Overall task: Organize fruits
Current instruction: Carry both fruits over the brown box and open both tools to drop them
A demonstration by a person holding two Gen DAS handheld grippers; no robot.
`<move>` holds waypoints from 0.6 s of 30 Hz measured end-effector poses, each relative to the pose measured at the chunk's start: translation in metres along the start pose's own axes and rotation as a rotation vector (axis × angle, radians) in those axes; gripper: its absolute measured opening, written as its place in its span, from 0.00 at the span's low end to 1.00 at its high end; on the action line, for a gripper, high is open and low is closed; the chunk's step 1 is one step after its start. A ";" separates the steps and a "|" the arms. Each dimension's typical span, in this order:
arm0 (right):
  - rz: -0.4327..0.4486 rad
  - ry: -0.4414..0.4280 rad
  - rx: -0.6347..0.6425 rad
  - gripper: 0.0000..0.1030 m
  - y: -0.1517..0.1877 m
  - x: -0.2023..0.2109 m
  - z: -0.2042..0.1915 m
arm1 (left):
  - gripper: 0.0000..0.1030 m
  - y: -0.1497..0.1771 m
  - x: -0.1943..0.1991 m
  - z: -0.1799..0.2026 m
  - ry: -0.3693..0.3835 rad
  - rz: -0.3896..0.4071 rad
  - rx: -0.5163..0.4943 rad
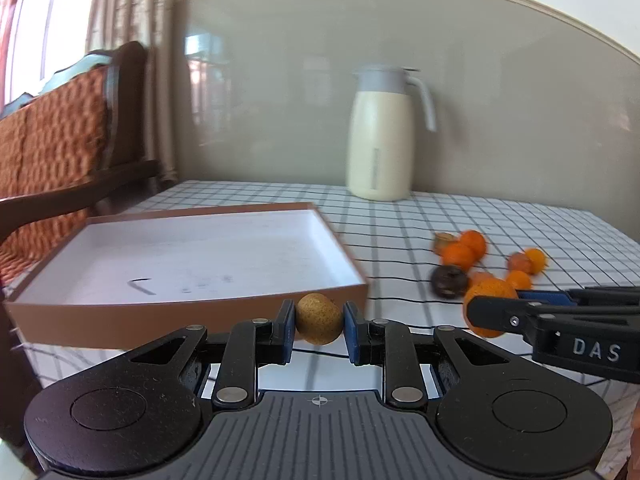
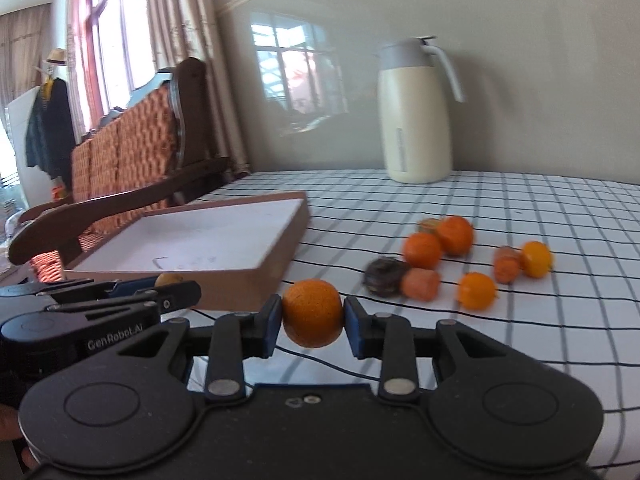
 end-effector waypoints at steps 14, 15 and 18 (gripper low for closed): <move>0.072 -0.109 0.074 0.25 -0.031 -0.035 -0.038 | 0.25 -0.025 -0.012 -0.102 -0.210 0.051 0.125; 0.070 -0.110 0.071 0.25 -0.032 -0.039 -0.038 | 0.25 -0.026 -0.015 -0.110 -0.227 0.050 0.133; 0.059 -0.113 0.060 0.25 -0.035 -0.052 -0.037 | 0.25 -0.028 -0.027 -0.134 -0.276 0.037 0.154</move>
Point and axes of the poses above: each gripper's, at about its wrist camera, not at the fingertips, and x roughly against the way its jaws point, z to its right, y to its underside, the point moved 8 cm from there along -x, roughly the way its jaws point, and after that the axes turned 14 degrees about -y, right-handed, at the moved point
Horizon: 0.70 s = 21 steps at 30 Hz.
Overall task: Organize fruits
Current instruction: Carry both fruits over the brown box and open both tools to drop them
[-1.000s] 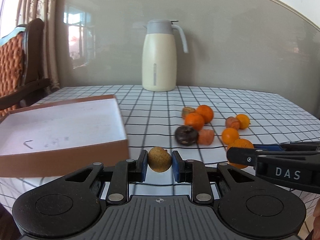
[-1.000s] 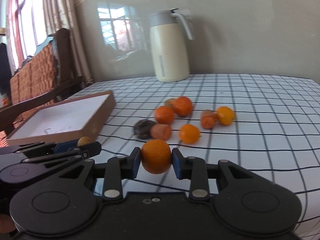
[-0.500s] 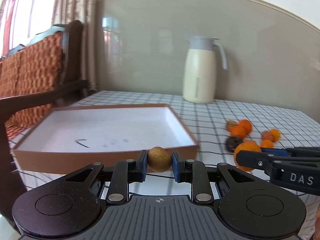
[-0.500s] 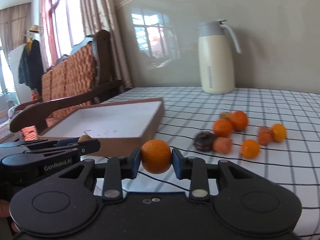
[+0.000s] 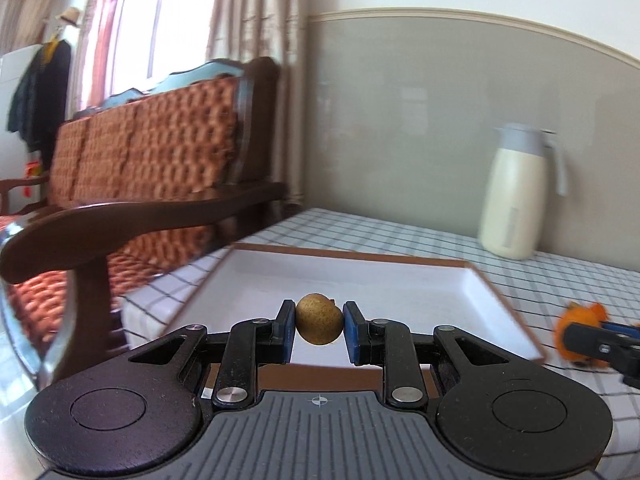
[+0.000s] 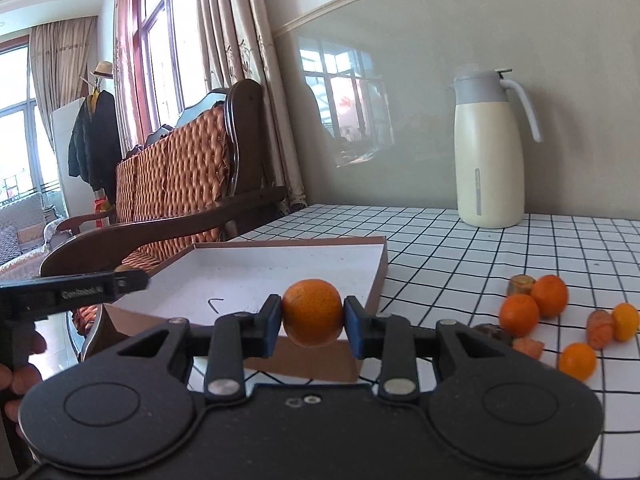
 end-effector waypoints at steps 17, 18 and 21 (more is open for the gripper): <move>-0.054 0.030 0.042 0.28 -0.006 -0.068 0.015 | 0.25 0.005 -0.069 -0.034 -0.148 -0.087 0.028; -0.049 0.039 0.053 0.30 -0.006 -0.069 0.015 | 0.25 0.007 -0.073 -0.035 -0.166 -0.097 0.026; 0.015 0.042 0.052 0.69 -0.010 -0.060 0.016 | 0.30 0.014 -0.087 -0.034 -0.196 -0.167 0.028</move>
Point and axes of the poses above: each gripper's, at about its wrist camera, not at the fingertips, and x roughly against the way its jaws point, z to its right, y to its underside, the point moved 8 cm from there along -x, roughly the way its jaws point, and after that the axes turned 14 degrees about -y, right-handed, at the moved point
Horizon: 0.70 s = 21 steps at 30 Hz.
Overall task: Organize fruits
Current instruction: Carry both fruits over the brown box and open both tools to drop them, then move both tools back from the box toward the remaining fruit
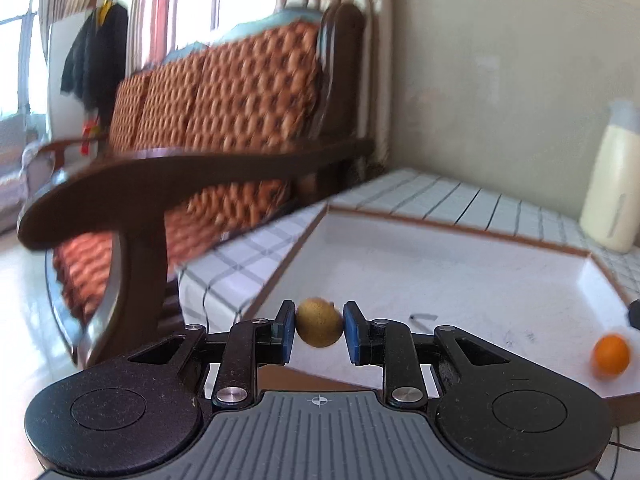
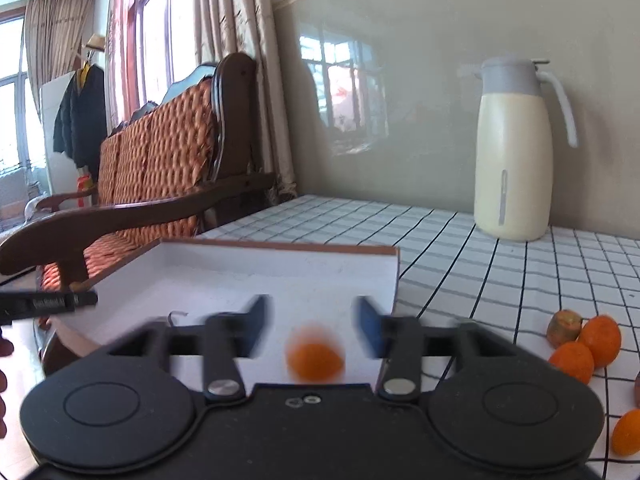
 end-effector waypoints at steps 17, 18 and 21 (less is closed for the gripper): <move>0.131 0.024 -0.048 0.94 -0.019 0.027 0.014 | 1.00 -0.019 0.061 -0.003 -0.071 0.238 0.014; 0.130 0.022 -0.050 0.94 -0.019 0.027 0.013 | 1.00 -0.020 0.061 -0.006 -0.069 0.235 0.019; 0.121 0.007 -0.042 0.94 -0.016 0.026 0.009 | 1.00 -0.022 0.059 -0.008 -0.070 0.233 0.025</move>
Point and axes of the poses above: each gripper's, at about its wrist camera, not at the fingertips, and x roughly against the way its jaws point, z to its right, y to its underside, the point moved 8 cm from there along -x, roughly the way its jaws point, and after that the axes turned 14 degrees about -y, right-handed, at the moved point
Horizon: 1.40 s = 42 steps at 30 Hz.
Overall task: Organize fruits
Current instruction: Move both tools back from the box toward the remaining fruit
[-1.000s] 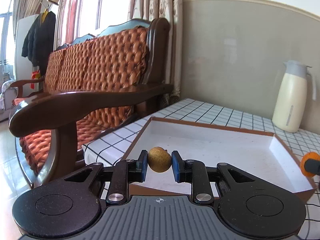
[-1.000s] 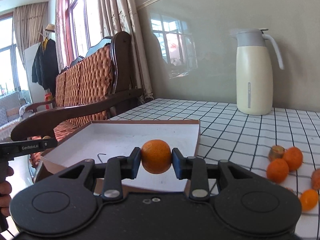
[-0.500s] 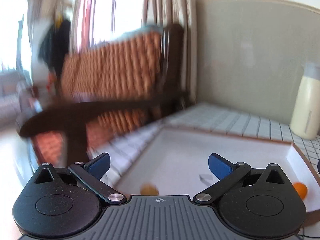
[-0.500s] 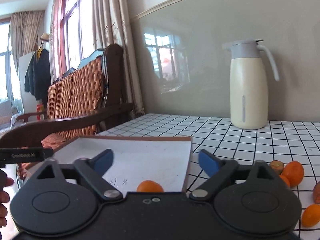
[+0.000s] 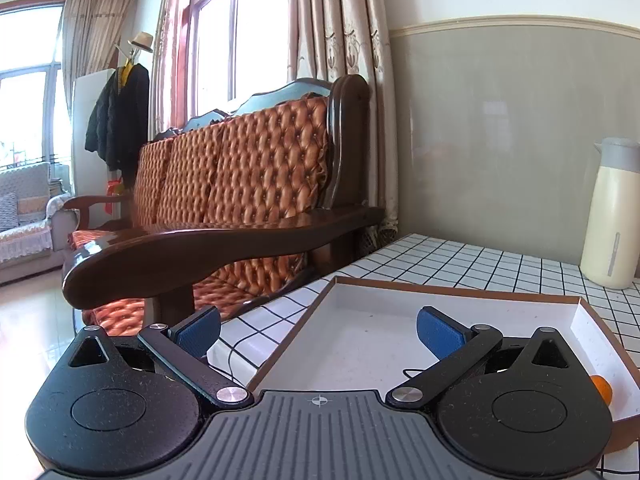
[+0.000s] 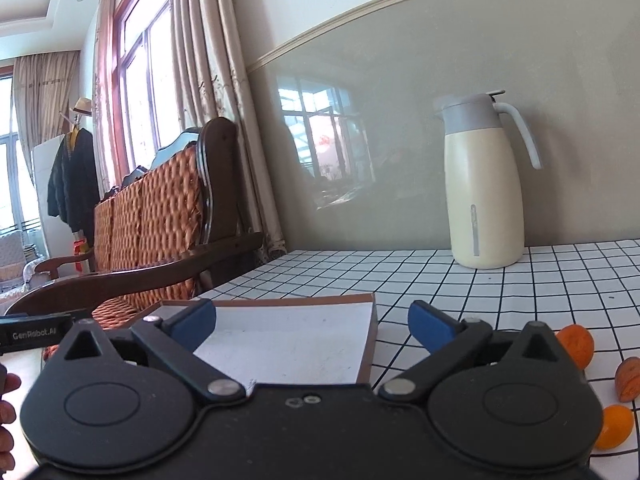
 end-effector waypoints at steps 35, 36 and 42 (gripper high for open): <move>-0.042 0.171 0.025 0.94 0.001 0.084 0.051 | 1.00 0.011 0.068 0.097 0.235 -0.009 -0.087; -0.039 0.181 0.024 0.94 0.001 0.088 0.054 | 1.00 0.012 0.072 0.102 0.247 -0.006 -0.090; -0.027 0.243 -0.029 0.94 0.001 0.114 0.080 | 1.00 0.017 0.094 0.132 0.324 0.006 -0.132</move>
Point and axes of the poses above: each gripper's, at about its wrist camera, not at the fingertips, and x roughly against the way its jaws point, z to its right, y to its underside, the point moved 8 cm from there along -x, roughly the way its jaws point, and after that the axes turned 14 degrees about -y, right-handed, at the moved point
